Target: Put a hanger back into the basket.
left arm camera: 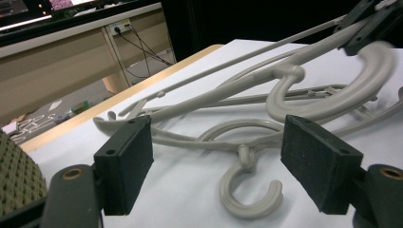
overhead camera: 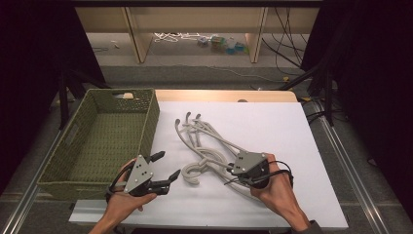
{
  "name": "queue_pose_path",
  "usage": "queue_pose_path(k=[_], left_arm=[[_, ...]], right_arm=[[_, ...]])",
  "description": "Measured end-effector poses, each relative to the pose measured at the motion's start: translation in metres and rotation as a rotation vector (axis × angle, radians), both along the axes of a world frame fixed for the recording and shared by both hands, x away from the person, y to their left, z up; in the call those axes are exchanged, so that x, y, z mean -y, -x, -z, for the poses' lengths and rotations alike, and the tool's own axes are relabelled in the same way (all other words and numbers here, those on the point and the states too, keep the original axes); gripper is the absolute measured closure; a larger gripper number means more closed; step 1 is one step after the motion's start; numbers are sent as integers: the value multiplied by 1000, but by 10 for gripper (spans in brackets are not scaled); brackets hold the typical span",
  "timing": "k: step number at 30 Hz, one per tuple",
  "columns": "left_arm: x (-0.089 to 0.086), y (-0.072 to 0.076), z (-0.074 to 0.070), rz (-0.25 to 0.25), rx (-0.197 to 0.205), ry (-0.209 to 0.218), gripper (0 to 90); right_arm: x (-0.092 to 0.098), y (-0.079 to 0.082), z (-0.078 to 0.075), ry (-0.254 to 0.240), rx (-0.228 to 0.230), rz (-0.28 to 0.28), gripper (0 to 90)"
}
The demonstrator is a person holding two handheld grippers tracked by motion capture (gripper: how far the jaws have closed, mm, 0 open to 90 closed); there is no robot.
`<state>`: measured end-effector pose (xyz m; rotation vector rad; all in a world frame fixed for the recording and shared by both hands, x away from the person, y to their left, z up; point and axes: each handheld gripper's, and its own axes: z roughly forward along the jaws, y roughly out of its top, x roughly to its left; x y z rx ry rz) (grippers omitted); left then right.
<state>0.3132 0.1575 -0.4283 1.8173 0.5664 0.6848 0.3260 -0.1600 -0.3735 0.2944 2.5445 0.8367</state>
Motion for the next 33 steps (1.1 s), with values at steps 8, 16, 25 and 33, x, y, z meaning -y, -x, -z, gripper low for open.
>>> queue_pose_path(k=[8, 16, 25, 33], left_arm=[[1, -8, 0, 72, -42, -92, 257], [13, -11, 0, 70, -23, -157, 253], [26, -19, -7, 136, 13, -214, 298], [38, -26, -9, 252, 66, -279, 456]], right_arm=[[4, 10, -5, -10, -13, -44, 828], [3, 17, -12, -10, -20, -84, 828], [0, 25, -20, -29, -37, -127, 828], [-3, 26, -18, -24, -50, -138, 828]])
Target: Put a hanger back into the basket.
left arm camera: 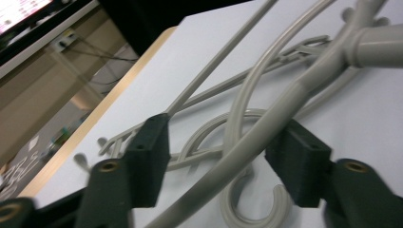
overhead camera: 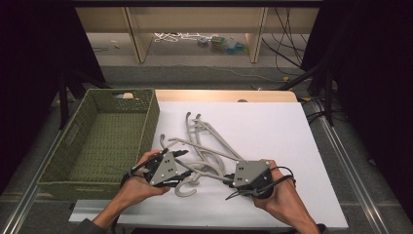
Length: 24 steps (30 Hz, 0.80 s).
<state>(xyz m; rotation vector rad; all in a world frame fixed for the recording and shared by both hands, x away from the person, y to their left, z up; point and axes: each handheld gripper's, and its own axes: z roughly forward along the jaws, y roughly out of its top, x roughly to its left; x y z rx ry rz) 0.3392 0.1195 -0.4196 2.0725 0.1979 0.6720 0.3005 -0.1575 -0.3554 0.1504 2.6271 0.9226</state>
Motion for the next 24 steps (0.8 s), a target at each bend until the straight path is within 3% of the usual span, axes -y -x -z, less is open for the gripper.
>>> queue_pose_path(k=[2, 3, 6, 10, 15, 20, 22, 23, 24], left_arm=[[2, -2, -1, 45, 29, -30, 551], [4, -2, -1, 48, 34, -47, 551], [8, -3, -1, 93, 18, -116, 646], [14, -3, -5, 114, 63, -209, 682], [19, -2, -11, 139, 84, -242, 718], [22, -4, -14, 148, 57, -214, 741], [22, -4, -14, 151, 38, -216, 750], [23, -4, -14, 148, 24, -205, 766], [23, -5, -14, 145, -11, -171, 788]], right_arm=[[3, -1, 0, -2, -9, 2, 827], [3, -1, 0, -2, -9, 2, 827], [6, -4, 1, -1, -18, -3, 827], [9, -8, 3, -3, -31, -10, 826], [18, -14, 1, -40, -21, -35, 813], [28, -19, -3, -104, -22, -6, 735], [31, -22, -4, -132, -12, 20, 641], [32, -23, -4, -156, -6, 59, 570], [33, -25, -5, -181, -8, 98, 448]])
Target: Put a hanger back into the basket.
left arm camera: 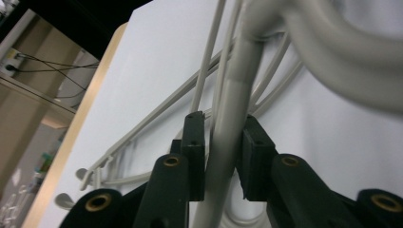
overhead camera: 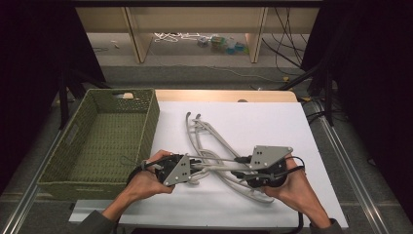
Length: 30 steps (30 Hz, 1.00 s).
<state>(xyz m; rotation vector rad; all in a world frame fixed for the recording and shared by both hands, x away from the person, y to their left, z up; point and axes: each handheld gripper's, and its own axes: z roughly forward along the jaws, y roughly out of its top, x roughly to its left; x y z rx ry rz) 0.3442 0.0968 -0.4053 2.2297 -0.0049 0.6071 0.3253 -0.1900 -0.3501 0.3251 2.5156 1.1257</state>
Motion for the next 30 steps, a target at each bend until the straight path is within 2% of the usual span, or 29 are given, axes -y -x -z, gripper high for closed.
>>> queue_pose_path(k=[1, 2, 3, 4, 6, 7, 8, 11, 12, 13, 14, 16, 18, 20, 21, 22, 24, 25, 27, 28, 30], left_arm=[[-1, -1, -2, -7, -30, 25, 794], [-2, -1, -3, -17, -52, 29, 794], [-3, -1, -4, -24, -47, 24, 794], [-3, -2, -5, -22, -33, 14, 794], [-4, -3, -5, -28, -59, 40, 794], [-5, -3, -6, -31, -67, 39, 794], [-5, -3, -6, -44, -88, 60, 794], [-7, -6, -11, -64, -101, 57, 794], [-8, -7, -12, -75, -110, 71, 794], [-9, -8, -12, -89, -129, 75, 794], [-10, -8, -13, -102, -144, 80, 794], [-11, -11, -13, -130, -190, 92, 794], [-11, -13, -12, -176, -232, 130, 794], [-15, -16, -15, -202, -232, 123, 794], [-19, -19, -17, -232, -263, 143, 794], [-19, -19, -17, -232, -263, 143, 794], [-21, -21, -19, -252, -325, 213, 794], [-22, -21, -20, -264, -344, 224, 794], [-26, -23, -23, -274, -371, 252, 794], [-28, -23, -24, -291, -385, 279, 794], [-34, -25, -27, -299, -418, 298, 794]], right_arm=[[2, -3, -3, -50, 13, 71, 462], [2, -3, -3, -50, 13, 71, 462], [5, -3, -5, -85, 38, 70, 445], [5, -3, -5, -85, 38, 70, 445], [5, -2, -8, -109, 53, 94, 400], [5, -2, -10, -116, 63, 120, 380], [5, -2, -10, -116, 63, 120, 380], [7, -1, -14, -145, 70, 165, 340], [8, -1, -15, -158, 71, 178, 329], [11, 1, -20, -186, 80, 211, 291], [11, 1, -20, -186, 80, 211, 291], [14, 1, -24, -218, 80, 265, 262], [16, 1, -24, -216, 81, 274, 257], [18, 2, -25, -226, 85, 308, 249], [19, 4, -25, -241, 99, 327, 248], [19, 4, -25, -241, 99, 327, 248], [20, 6, -25, -246, 82, 330, 238], [20, 7, -23, -252, 92, 339, 228], [19, 9, -18, -242, 74, 337, 227], [18, 10, -13, -253, 69, 337, 227], [17, 11, -11, -256, 68, 336, 227]])
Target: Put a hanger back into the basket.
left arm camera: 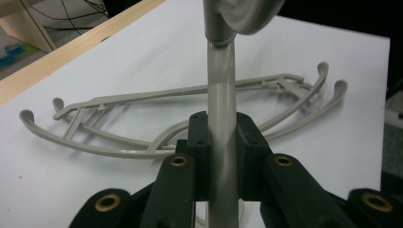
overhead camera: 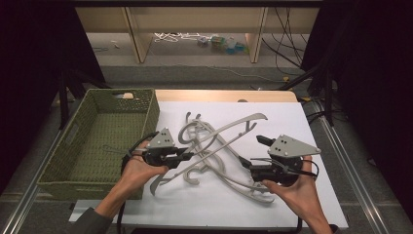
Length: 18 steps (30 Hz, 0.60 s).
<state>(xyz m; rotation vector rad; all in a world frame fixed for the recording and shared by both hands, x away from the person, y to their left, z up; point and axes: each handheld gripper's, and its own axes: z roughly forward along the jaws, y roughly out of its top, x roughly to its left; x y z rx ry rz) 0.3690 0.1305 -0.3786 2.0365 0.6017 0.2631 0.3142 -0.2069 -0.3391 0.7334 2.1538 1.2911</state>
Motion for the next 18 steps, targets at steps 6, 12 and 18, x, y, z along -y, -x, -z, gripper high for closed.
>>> queue_pose_path(k=[6, 12, 18], left_arm=[[-22, -3, -12, -43, -74, 117, 794], [-38, -1, -26, -63, -128, 205, 794], [-57, 2, -54, -88, -131, 273, 794]], right_arm=[[-9, 13, 12, 8, -1, -31, 212], [-12, 12, 29, -10, -13, -31, 200], [-14, 8, 44, -26, -42, -25, 198]])
